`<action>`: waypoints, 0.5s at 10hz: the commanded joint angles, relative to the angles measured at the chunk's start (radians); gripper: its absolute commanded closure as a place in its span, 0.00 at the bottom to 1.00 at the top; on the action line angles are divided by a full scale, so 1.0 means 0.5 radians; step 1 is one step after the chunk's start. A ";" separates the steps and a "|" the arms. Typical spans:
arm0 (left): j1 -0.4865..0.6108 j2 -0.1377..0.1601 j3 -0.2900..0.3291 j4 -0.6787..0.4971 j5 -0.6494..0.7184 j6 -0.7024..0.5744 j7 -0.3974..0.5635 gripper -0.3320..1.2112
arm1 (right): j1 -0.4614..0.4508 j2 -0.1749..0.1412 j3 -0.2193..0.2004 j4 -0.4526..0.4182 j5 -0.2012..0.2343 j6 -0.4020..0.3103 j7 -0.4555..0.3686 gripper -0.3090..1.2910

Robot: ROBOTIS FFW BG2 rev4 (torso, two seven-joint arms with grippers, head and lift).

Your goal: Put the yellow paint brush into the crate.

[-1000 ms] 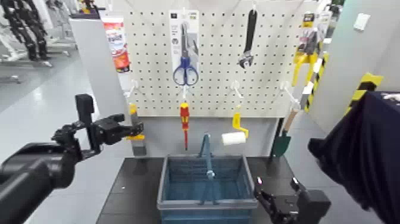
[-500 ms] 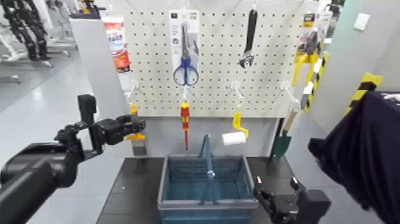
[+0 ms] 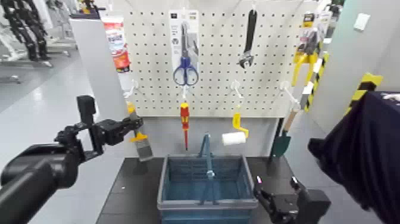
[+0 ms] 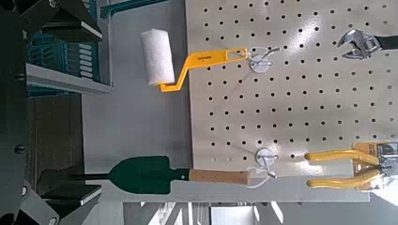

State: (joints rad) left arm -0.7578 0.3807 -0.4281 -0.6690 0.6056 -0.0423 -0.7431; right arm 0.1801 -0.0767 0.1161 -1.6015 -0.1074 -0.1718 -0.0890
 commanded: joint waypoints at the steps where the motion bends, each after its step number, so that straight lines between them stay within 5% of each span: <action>1: 0.022 -0.007 0.000 -0.033 0.004 -0.017 -0.008 0.97 | 0.008 0.000 -0.008 0.000 0.000 -0.006 0.000 0.29; 5: 0.258 0.000 0.157 -0.460 -0.091 0.125 0.014 0.97 | 0.026 0.000 -0.030 -0.006 0.000 -0.009 -0.003 0.29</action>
State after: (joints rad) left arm -0.6494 0.3779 -0.3632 -0.8615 0.5649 0.0046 -0.7351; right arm 0.1926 -0.0768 0.1016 -1.6044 -0.1074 -0.1774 -0.0905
